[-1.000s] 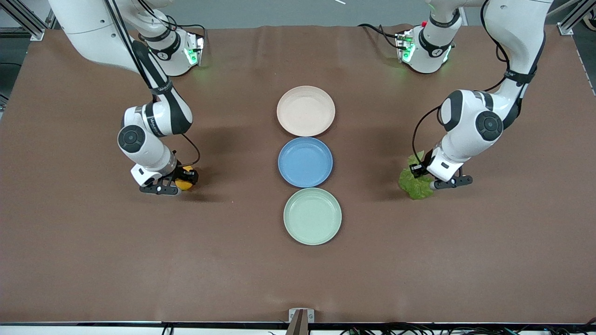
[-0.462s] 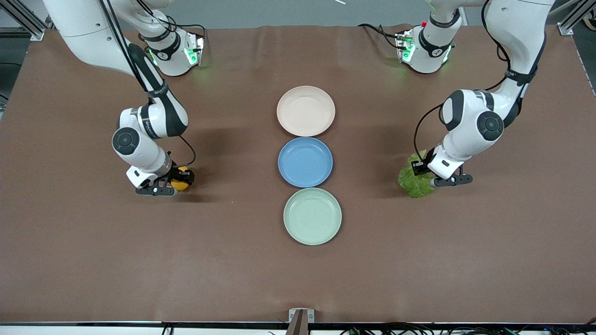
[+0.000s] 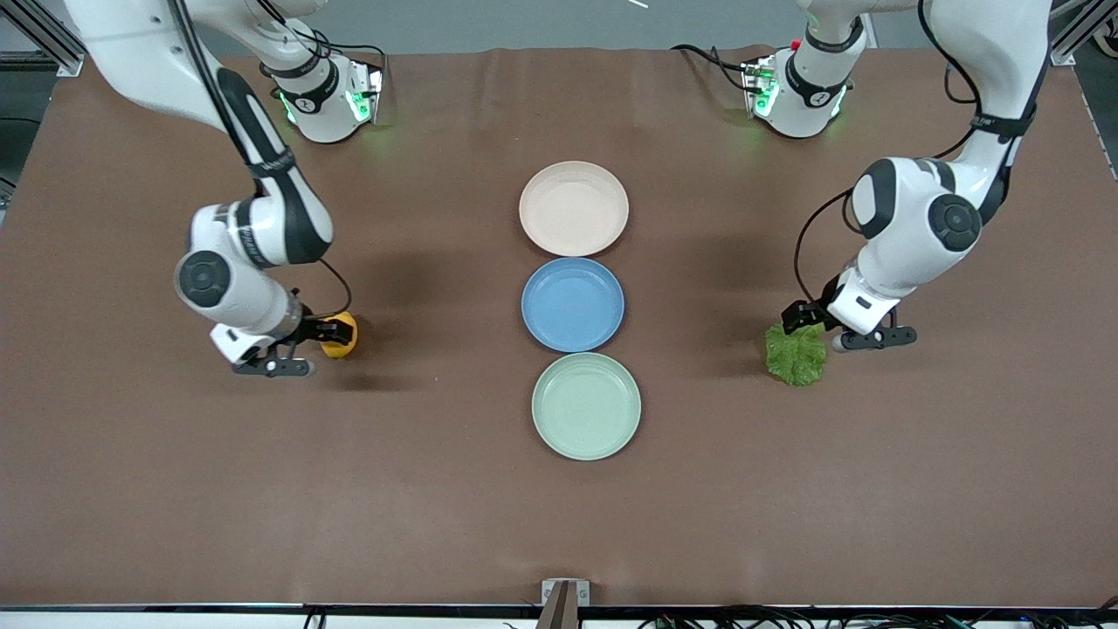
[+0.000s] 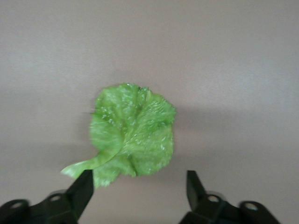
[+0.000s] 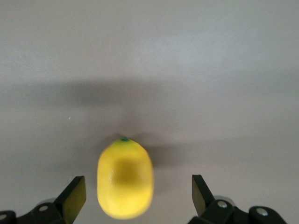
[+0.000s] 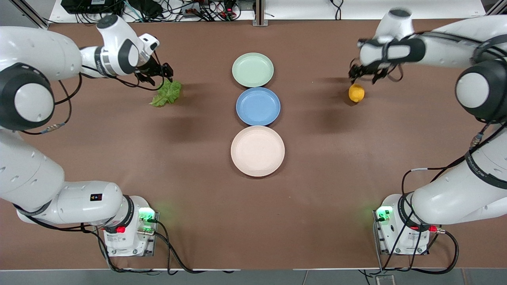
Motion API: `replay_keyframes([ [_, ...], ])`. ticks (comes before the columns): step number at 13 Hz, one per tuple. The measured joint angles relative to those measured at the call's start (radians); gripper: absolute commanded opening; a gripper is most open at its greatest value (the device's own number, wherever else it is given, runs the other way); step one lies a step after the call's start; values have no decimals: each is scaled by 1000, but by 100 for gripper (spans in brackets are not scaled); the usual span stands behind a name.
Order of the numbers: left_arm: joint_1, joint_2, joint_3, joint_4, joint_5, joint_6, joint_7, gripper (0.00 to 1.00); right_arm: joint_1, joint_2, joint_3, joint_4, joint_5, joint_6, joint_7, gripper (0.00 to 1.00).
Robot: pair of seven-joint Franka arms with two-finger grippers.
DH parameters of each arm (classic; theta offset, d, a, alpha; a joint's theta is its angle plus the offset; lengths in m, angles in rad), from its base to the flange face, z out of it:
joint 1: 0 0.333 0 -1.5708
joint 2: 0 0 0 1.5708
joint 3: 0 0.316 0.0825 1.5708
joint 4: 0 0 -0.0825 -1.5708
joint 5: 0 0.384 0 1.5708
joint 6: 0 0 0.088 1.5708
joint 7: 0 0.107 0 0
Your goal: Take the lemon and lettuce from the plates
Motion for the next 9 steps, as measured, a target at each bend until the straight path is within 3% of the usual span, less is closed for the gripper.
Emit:
replay_keyframes([
  [4, 56, -134, 1, 45, 0, -241, 100, 100, -133, -82, -2, 272, 1, -420, -170, 100],
  [9, 121, -270, 5, 277, 0, -657, 170, 100, -143, -62, 1, 511, 1, -587, -176, 100],
])
